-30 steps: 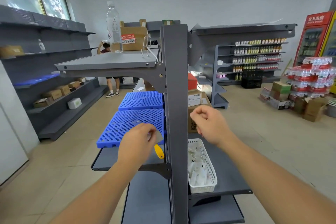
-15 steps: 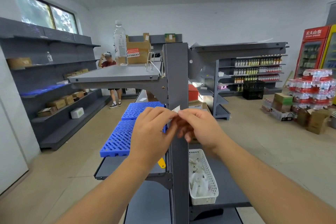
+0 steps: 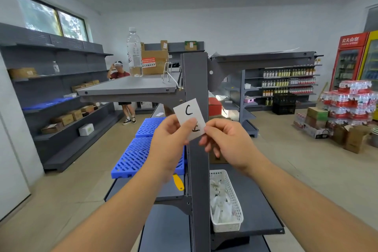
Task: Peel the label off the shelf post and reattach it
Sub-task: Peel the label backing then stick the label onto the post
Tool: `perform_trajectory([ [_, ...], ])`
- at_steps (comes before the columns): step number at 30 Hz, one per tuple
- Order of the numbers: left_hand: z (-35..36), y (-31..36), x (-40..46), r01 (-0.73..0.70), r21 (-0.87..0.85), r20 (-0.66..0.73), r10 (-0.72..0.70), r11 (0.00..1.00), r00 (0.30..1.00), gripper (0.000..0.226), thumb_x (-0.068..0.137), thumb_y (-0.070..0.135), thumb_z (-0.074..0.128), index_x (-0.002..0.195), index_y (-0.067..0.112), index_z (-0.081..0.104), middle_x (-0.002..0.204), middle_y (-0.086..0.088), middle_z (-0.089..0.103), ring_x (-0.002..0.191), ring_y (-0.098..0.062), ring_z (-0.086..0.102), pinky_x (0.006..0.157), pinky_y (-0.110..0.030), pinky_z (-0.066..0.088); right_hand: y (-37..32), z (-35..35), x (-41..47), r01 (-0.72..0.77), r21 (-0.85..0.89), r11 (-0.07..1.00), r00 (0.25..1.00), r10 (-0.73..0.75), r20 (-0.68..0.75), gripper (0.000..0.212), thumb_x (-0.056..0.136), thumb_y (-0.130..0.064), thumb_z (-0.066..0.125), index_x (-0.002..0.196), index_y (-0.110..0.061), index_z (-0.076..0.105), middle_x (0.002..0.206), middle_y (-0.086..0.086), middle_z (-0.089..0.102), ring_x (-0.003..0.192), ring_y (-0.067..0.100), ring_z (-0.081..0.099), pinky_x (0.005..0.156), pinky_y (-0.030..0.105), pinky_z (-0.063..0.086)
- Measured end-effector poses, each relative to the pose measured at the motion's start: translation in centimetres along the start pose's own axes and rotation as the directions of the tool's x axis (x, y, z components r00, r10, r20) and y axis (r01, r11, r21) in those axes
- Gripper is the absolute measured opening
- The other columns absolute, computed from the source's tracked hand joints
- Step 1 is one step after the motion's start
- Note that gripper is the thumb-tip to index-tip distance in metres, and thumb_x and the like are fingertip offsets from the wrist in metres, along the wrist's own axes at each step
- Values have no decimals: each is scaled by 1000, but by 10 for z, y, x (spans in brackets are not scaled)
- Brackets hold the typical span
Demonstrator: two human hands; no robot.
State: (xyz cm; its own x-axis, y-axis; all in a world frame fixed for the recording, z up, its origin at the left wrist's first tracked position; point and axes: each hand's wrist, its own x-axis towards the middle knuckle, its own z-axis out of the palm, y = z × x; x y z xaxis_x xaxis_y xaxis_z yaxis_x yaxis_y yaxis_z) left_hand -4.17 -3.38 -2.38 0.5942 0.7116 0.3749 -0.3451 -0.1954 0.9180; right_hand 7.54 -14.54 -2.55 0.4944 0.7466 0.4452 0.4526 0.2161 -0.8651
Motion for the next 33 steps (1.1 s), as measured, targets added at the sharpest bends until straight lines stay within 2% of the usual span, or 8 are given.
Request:
perform_trajectory([
  [3, 1, 1, -1, 27, -112, 75, -19, 993, 997, 9, 94, 10, 69, 97, 12, 77, 92, -2, 81, 84, -11, 74, 74, -25, 54, -3, -1, -2, 11, -44, 999, 1000, -10, 9, 24, 104, -14, 53, 90, -9, 72, 74, 3, 75, 55, 7, 61, 51, 27, 45],
  [7, 5, 7, -2, 51, -190, 24, -48, 981, 999, 10, 94, 8, 69, 91, 13, 77, 86, 1, 81, 76, -8, 73, 65, -20, 55, -5, -4, -5, 18, -6, 1000, 999, -18, -35, 17, 101, -10, 58, 92, -7, 72, 71, 1, 75, 58, 11, 63, 49, 25, 45],
  [10, 5, 9, -1, 52, -187, 6, -52, 981, 999, 8, 94, 10, 70, 93, 13, 77, 91, 0, 81, 81, -10, 73, 71, -25, 56, -6, -5, -6, 23, 35, 999, 997, -20, -71, 13, 99, -5, 61, 92, -3, 72, 67, 1, 73, 55, 10, 61, 46, 21, 43],
  [15, 6, 9, -2, 44, -183, 8, -43, 982, 999, 9, 94, 10, 70, 97, 12, 78, 97, -3, 82, 89, -14, 75, 78, -29, 56, -9, -6, -7, 56, 51, 997, 995, -52, -82, 12, 98, -4, 63, 90, -5, 72, 62, 0, 70, 52, 9, 60, 48, 15, 46],
  [24, 8, 8, -4, 44, -171, 6, -43, 984, 999, 8, 93, 10, 70, 96, 12, 77, 92, 1, 82, 79, -7, 76, 65, -19, 56, -13, -2, -7, 36, 84, 996, 994, -26, -110, 17, 97, 2, 60, 86, -6, 71, 55, -3, 67, 46, 6, 57, 46, 13, 44],
  [28, 8, 9, -5, 48, -166, 3, -48, 985, 999, 8, 94, 11, 70, 97, 12, 78, 92, 1, 82, 79, -7, 76, 66, -19, 57, -14, -3, -9, 38, 79, 996, 994, -30, -107, 16, 97, 3, 59, 89, -3, 71, 57, -3, 67, 48, 6, 57, 47, 13, 44],
  [33, 8, 11, -8, 60, -176, 8, -59, 983, 998, 8, 94, 11, 70, 98, 10, 77, 90, 0, 82, 78, -8, 77, 66, -19, 58, -17, -2, -10, 49, 66, 997, 994, -42, -103, 18, 98, 1, 60, 87, -8, 72, 59, -3, 67, 50, 6, 58, 48, 13, 45],
])
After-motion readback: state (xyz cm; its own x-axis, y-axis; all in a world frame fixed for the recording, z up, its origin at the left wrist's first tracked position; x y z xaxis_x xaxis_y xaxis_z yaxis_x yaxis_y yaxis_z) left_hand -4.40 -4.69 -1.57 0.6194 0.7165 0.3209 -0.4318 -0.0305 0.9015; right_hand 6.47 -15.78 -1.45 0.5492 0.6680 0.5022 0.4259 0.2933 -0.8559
